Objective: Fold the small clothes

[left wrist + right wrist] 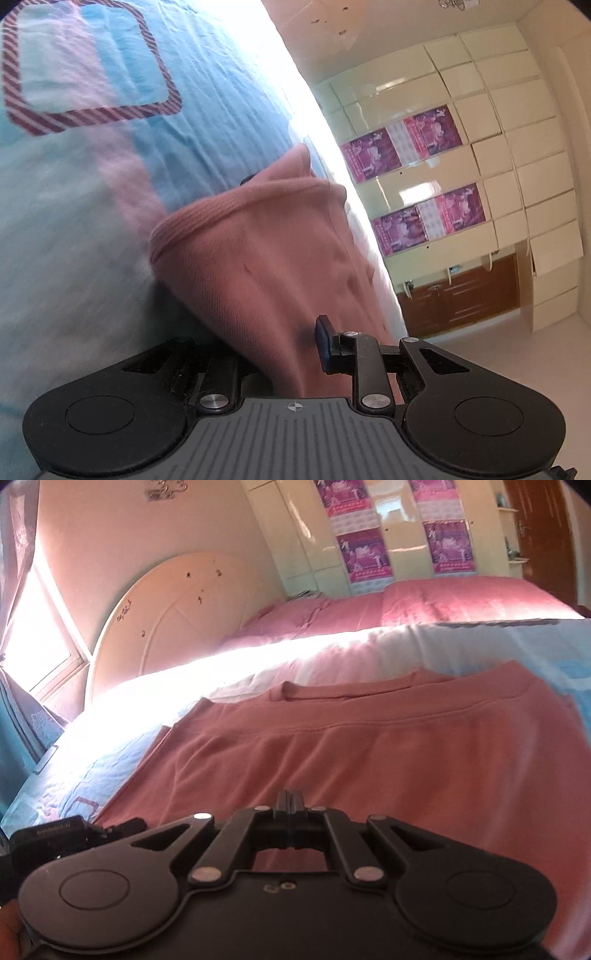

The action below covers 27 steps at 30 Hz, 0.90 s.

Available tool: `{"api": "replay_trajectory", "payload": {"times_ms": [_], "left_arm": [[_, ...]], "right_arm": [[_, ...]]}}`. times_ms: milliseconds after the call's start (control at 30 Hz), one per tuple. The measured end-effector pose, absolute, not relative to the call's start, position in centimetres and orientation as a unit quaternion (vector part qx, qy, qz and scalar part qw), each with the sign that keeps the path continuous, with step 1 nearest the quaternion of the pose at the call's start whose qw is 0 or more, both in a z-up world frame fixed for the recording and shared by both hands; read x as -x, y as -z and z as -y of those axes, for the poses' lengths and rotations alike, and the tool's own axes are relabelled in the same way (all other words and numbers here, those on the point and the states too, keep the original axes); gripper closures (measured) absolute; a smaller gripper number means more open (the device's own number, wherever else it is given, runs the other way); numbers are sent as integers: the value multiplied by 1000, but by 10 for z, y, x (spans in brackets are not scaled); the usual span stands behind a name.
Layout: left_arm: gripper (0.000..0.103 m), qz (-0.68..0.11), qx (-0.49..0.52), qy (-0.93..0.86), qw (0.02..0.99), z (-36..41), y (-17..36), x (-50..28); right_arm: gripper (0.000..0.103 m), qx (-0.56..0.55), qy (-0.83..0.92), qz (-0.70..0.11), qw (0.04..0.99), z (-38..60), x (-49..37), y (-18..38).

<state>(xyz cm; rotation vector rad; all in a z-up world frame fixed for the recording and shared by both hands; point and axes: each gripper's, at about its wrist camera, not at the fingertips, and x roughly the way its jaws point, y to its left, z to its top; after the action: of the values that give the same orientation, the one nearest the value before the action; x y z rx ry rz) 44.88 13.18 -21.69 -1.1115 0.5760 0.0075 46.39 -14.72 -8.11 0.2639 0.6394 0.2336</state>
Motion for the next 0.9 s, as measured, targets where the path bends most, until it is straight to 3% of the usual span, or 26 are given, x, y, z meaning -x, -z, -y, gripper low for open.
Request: {"api": "replay_trajectory", "payload": {"times_ms": [100,133,333,567,600,800,900], "left_arm": [[80,-258,522,-14,812,-134,215,-451],[88,-250,514,-21,820,-134,212,-450],[84,-242,504,-64,826,-148,210,-440],[87,-256,499,-76,824,-158,209,-455],[92,-263,485,-80,830,-158,205,-460],[93,-238,405,-47,882,-132,160,-468],[93,-231,356,4,905,-104,128,-483]], "right_arm": [[102,-136,-123,-320,929,142,-474,87],[102,-134,-125,-322,929,139,-477,89],[102,-136,-113,-335,926,141,-483,102],[103,-122,-103,-353,922,136,-493,114],[103,-121,-101,-355,922,136,-493,113],[103,-135,-107,-357,918,142,-494,111],[98,-173,-95,-312,929,168,-477,96]]}}
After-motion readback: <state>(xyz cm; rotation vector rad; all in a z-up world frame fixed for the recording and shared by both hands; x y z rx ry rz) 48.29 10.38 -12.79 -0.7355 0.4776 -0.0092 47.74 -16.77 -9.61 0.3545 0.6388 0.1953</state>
